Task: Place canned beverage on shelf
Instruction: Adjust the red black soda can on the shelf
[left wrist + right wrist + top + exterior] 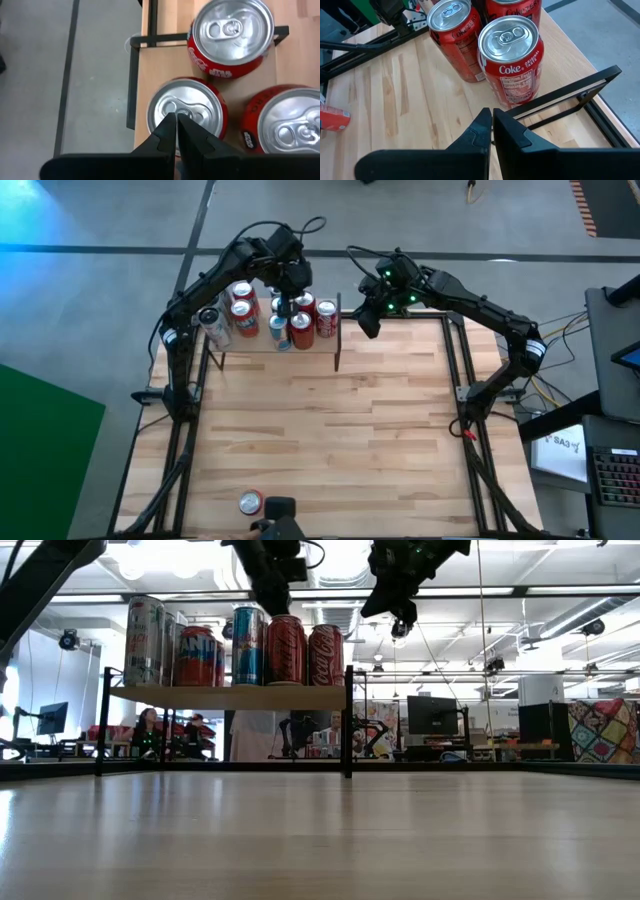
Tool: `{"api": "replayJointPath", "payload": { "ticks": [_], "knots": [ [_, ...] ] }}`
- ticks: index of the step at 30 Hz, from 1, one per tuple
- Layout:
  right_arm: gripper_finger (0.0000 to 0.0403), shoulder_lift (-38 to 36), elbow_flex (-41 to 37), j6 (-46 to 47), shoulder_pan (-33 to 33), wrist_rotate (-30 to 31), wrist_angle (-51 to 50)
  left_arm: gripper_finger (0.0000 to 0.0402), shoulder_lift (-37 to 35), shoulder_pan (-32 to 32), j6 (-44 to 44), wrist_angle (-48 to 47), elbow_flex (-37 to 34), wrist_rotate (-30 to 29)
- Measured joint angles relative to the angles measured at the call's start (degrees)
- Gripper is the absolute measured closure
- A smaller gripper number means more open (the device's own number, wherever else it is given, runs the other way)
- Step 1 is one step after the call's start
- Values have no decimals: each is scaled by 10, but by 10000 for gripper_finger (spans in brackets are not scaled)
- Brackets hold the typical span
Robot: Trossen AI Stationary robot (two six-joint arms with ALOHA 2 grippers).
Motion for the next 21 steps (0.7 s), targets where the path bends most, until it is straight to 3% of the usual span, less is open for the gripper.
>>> {"api": "replayJointPath", "payload": {
  "ticks": [21],
  "knots": [
    [394,0,0,4,10,0,4,402,2,0,-16,-35,1,-33]
  ]
}}
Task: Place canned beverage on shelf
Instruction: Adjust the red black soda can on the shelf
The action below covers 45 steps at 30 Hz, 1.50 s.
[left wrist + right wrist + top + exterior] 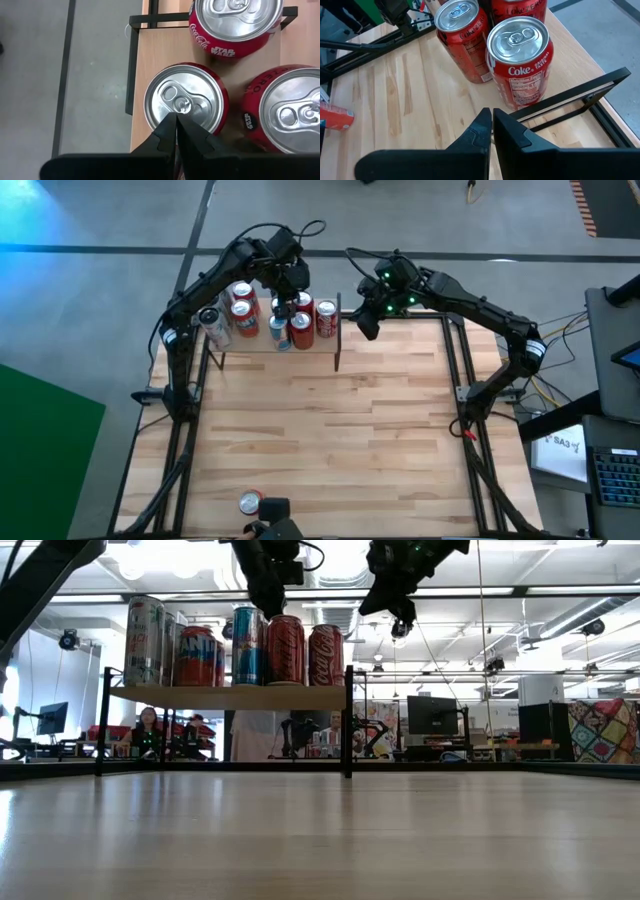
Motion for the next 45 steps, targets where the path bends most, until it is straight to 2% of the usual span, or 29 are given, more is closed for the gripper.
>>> {"api": "replayJointPath", "payload": {
  "ticks": [15,20,27,45],
  "knots": [
    [394,0,0,-1,0,0,3,402,-14,-1,5,-6,0,-3],
    [394,0,0,-1,0,0,4,402,-15,-2,5,-7,-1,31],
    [394,0,0,-1,0,0,4,402,-15,-3,3,-11,-5,47],
    [394,0,0,0,7,0,4,402,-15,-4,-21,0,-8,50]
  ]
}}
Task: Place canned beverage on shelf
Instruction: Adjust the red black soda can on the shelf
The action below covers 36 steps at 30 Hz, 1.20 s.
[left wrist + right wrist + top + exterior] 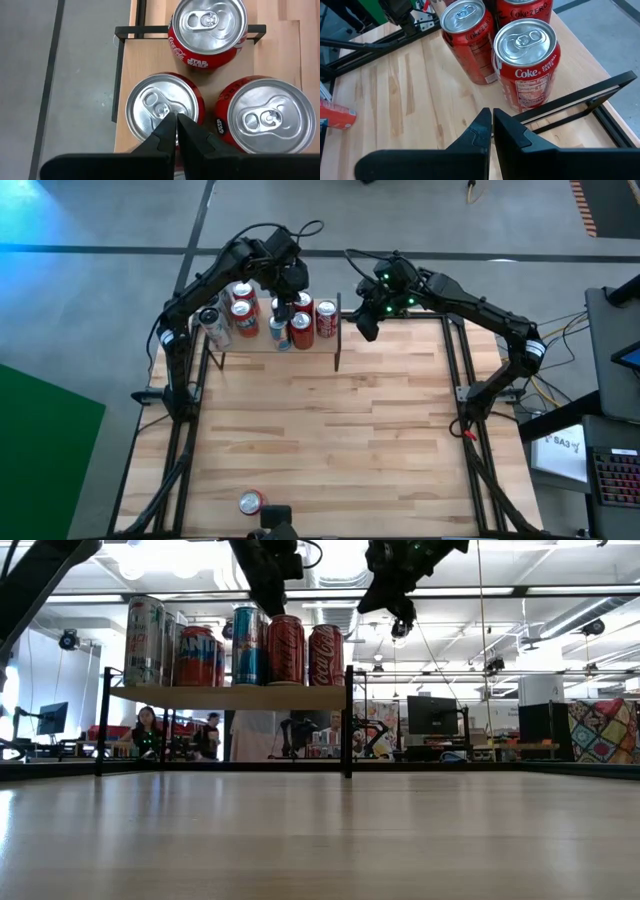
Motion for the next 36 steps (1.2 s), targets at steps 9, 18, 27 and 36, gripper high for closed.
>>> {"api": "replayJointPath", "payload": {
  "ticks": [9,18,27,36],
  "knots": [
    [394,0,0,0,11,0,0,402,0,0,-2,3,-9,18],
    [394,0,0,15,12,0,0,402,0,-1,-6,-6,-9,5],
    [394,0,0,16,12,0,0,402,-4,-2,-4,-11,-9,1],
    [394,0,0,14,12,0,6,402,-5,-2,1,-6,-8,-7]
  ]
}}
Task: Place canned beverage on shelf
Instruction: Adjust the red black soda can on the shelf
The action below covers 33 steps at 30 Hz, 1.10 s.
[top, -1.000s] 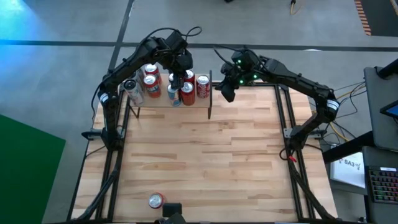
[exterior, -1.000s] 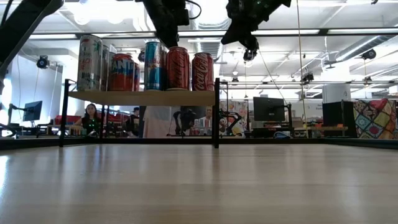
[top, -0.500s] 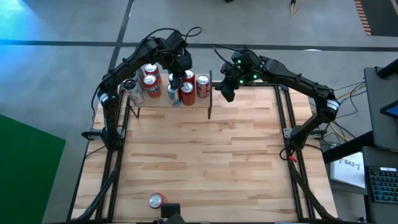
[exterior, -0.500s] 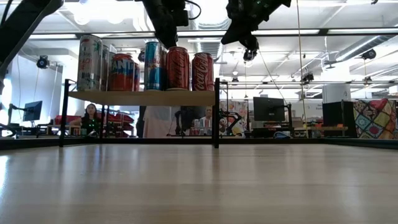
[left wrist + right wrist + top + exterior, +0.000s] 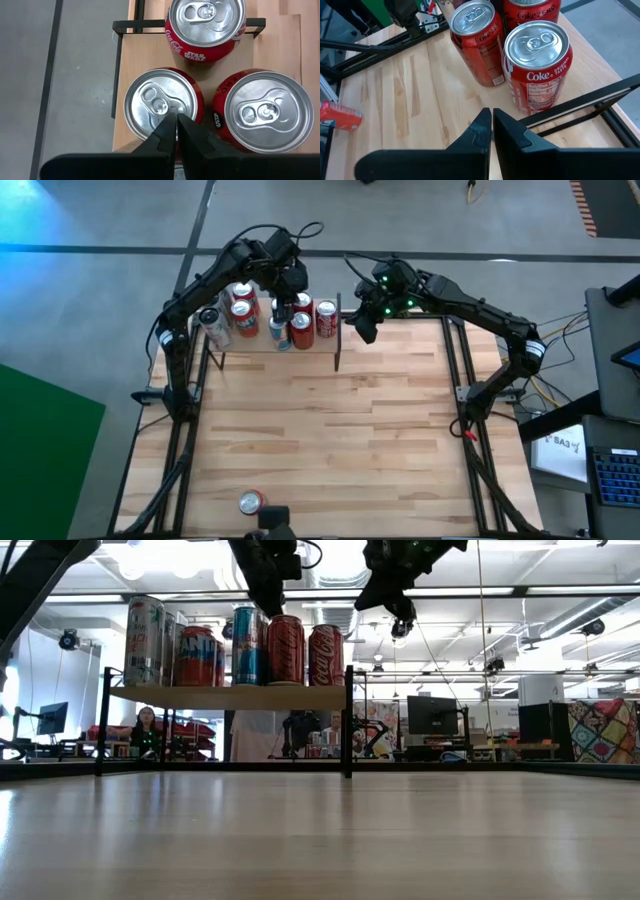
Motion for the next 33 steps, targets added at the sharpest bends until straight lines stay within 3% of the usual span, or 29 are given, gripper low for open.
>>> {"api": "replayJointPath", "payload": {
  "ticks": [33],
  "knots": [
    [394,0,0,1,0,0,5,402,5,0,-6,6,-4,1]
  ]
}}
